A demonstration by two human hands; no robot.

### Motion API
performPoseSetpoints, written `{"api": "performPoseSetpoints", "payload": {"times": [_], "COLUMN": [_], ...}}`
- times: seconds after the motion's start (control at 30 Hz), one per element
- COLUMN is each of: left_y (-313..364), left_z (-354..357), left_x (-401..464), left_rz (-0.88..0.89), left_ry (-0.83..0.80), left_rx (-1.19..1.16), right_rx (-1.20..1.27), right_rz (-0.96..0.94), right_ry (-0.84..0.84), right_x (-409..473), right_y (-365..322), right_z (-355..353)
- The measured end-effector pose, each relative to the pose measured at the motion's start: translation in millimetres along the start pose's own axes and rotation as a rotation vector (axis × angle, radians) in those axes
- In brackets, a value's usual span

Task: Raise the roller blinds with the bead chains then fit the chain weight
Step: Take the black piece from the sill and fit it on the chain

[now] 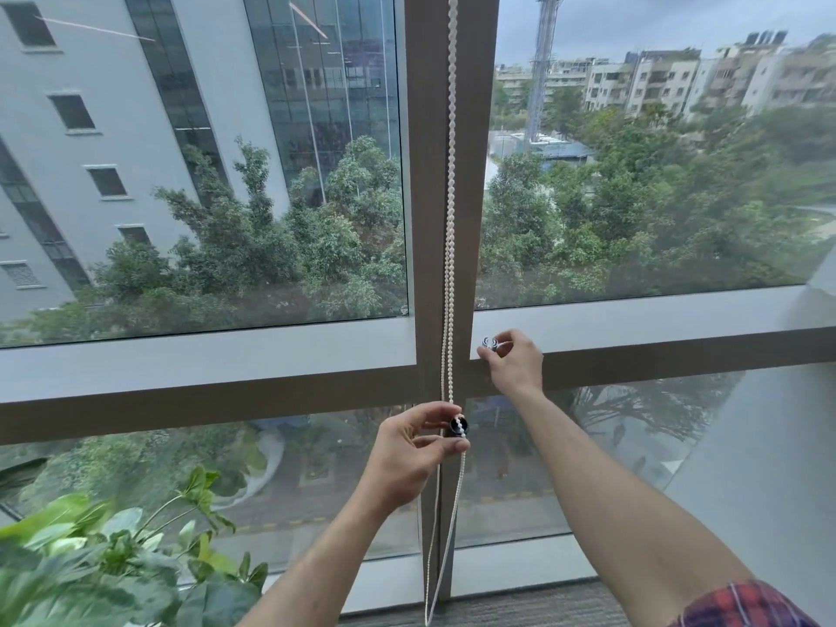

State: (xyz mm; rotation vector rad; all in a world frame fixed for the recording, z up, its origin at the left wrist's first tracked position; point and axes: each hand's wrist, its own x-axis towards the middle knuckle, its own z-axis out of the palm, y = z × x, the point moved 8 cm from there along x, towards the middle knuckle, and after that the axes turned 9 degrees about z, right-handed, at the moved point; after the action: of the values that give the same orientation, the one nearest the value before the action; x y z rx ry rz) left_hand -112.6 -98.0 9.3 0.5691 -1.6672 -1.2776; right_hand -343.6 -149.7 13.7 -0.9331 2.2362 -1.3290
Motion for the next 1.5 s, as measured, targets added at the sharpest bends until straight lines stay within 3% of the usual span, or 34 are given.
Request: {"api": "performPoseSetpoints", "payload": {"times": [0.3,0.57,0.93,1.23,1.5], "left_y": [-4,-2,5,18,23], "left_z": [0,-3,0,6,4], "left_x": [1,6,11,10,10], "left_rz": [-0.006,0.017,0.060,0.065,0.081], "left_ry": [0.012,0.031,0.026,-0.033,-0.060], "left_rx": [-0.025,-0.030,-0.045,-0.121,-0.152], "right_rx": [0.209,0.363,0.137,-0.182,-0.238], "right_rz": [-0.088,-0.257,-0.435,-0.693,-0.778], "right_ry": [-0.088,-0.363,-0.415,-0.349,-0.364], "right_x": [-45,-97,-135,-154,-163], "right_y": [9,-14,-40,-65,-72], "right_z": [-14,-17,-38,-43,-37]}}
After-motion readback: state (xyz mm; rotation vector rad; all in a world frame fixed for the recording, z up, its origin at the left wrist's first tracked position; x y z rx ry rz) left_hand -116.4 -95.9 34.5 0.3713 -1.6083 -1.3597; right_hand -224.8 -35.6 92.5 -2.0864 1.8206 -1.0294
